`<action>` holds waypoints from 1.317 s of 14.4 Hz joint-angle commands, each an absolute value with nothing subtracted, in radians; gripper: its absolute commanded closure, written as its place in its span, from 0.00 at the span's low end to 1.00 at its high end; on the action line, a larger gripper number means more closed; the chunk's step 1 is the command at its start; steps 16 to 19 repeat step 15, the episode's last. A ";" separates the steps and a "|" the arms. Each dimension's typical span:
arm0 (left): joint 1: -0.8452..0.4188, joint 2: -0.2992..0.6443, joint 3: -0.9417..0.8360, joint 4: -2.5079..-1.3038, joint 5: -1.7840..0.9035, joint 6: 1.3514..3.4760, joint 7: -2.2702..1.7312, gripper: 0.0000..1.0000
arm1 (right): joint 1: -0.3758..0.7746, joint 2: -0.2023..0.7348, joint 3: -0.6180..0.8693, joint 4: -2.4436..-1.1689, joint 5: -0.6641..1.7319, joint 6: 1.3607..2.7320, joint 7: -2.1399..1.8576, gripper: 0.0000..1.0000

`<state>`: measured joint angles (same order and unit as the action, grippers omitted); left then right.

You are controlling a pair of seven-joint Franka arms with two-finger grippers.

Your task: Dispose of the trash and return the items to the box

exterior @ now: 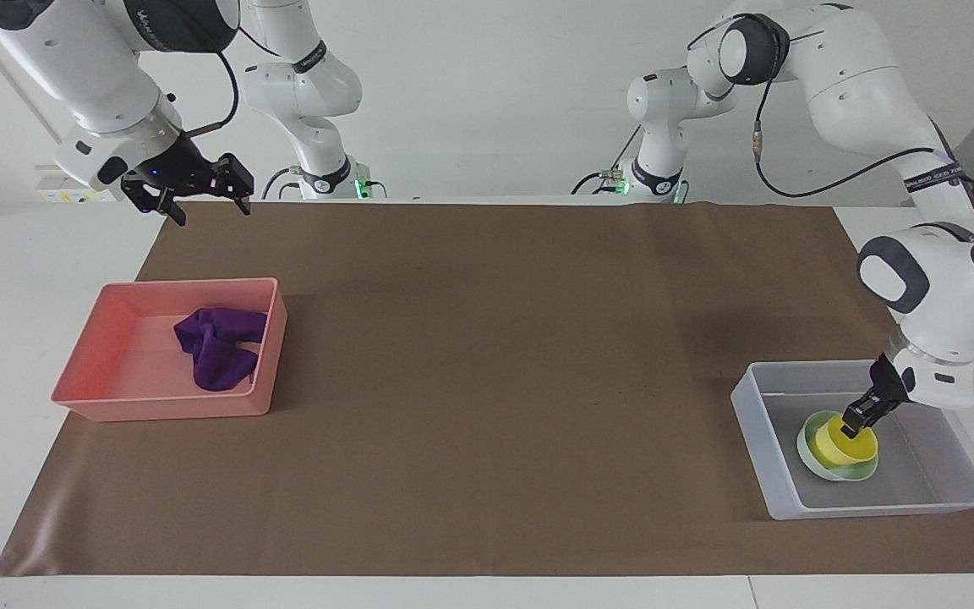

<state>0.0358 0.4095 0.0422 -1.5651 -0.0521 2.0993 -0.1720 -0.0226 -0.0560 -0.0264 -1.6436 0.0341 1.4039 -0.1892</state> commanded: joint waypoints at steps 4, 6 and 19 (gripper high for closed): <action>-0.043 -0.162 0.041 -2.065 0.009 1.927 -0.086 0.00 | -0.028 -0.081 -0.023 -1.675 0.025 1.434 -0.192 0.00; -0.077 -0.173 0.034 -1.992 0.031 1.830 -0.084 0.00 | -0.028 -0.081 -0.025 -1.675 0.025 1.434 -0.190 0.00; -0.103 0.008 0.028 -1.543 0.035 1.502 0.024 0.00 | -0.032 -0.081 -0.025 -1.675 0.025 1.440 -0.190 0.00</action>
